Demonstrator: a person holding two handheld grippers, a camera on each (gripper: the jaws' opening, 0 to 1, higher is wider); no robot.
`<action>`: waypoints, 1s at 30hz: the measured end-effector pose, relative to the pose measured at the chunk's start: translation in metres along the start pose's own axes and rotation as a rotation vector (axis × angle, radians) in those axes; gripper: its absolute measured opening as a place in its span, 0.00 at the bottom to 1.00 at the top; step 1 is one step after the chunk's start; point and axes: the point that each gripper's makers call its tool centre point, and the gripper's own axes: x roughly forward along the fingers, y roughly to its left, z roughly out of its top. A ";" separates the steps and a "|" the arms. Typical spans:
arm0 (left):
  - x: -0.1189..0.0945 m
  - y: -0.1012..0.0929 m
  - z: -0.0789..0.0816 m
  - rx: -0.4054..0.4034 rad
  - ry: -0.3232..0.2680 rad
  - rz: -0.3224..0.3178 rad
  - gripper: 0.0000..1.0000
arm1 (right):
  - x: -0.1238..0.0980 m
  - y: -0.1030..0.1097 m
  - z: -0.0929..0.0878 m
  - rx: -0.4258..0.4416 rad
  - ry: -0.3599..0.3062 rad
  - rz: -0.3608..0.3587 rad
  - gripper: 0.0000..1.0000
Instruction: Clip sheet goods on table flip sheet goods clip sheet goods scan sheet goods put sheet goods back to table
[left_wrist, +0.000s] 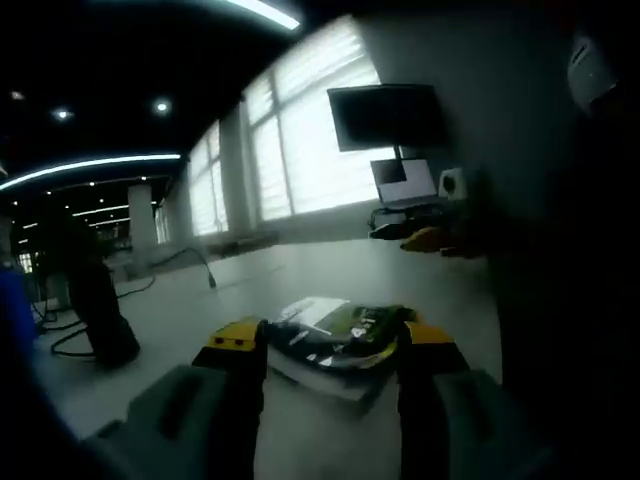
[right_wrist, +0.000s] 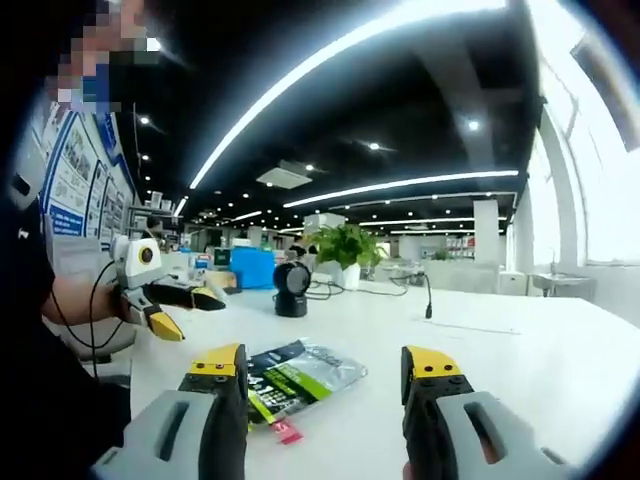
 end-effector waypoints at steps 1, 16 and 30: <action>0.001 -0.003 -0.002 0.005 0.010 -0.008 0.45 | 0.001 0.006 -0.005 -0.011 0.017 0.012 0.58; 0.009 -0.009 -0.021 0.008 0.088 -0.017 0.46 | 0.007 0.025 -0.028 -0.019 0.074 0.054 0.58; 0.007 -0.006 -0.017 -0.016 0.067 0.003 0.46 | 0.006 0.025 -0.031 -0.023 0.079 0.061 0.58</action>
